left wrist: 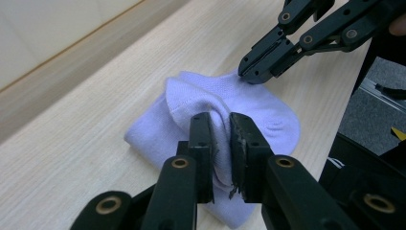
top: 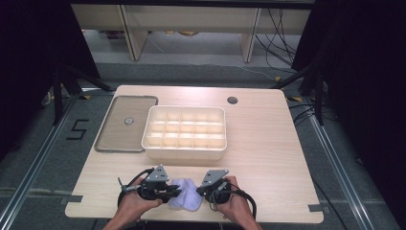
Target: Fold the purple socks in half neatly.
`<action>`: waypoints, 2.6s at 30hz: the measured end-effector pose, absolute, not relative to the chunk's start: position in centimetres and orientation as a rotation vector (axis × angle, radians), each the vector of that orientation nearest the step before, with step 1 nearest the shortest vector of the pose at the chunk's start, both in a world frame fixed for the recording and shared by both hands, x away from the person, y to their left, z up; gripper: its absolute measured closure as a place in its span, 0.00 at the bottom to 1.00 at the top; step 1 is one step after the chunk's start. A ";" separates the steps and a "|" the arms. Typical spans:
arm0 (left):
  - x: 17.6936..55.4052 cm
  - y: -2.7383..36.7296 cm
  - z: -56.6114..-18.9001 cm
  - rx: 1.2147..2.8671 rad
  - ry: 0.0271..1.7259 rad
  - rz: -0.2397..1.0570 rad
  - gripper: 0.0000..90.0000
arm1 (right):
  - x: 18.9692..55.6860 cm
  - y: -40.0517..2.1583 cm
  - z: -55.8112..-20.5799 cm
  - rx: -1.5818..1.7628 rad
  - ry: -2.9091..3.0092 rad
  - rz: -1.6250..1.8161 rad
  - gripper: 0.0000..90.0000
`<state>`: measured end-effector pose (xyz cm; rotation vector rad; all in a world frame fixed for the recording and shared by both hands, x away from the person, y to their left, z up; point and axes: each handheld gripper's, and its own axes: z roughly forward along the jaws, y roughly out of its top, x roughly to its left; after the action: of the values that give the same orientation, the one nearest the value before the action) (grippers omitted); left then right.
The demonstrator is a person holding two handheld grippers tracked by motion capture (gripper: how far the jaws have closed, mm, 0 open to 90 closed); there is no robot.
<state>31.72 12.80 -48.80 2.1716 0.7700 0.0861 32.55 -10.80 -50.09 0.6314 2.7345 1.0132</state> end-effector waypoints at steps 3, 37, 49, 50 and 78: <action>31.9 12.5 -49.0 2.170 0.778 0.080 0.87 | 32.5 -10.8 -50.1 0.634 2.735 1.024 0.98; 32.0 9.8 -48.5 2.140 0.727 0.044 0.67 | 32.6 -13.9 -48.6 0.748 2.646 1.094 0.98; 31.5 14.9 -47.3 2.064 0.738 0.085 0.76 | 32.6 -14.4 -47.8 0.778 2.609 1.140 0.98; 31.2 15.2 -47.8 2.070 0.763 0.073 0.79 | 32.6 -14.1 -47.7 0.742 2.605 1.166 0.98; 29.3 15.0 -49.3 2.058 0.734 0.131 0.75 | 32.9 -9.4 -49.1 0.630 2.745 1.013 0.98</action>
<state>29.33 15.00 -49.26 2.0576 0.7337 0.1309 32.93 -9.43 -49.10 0.6296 2.7453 1.0125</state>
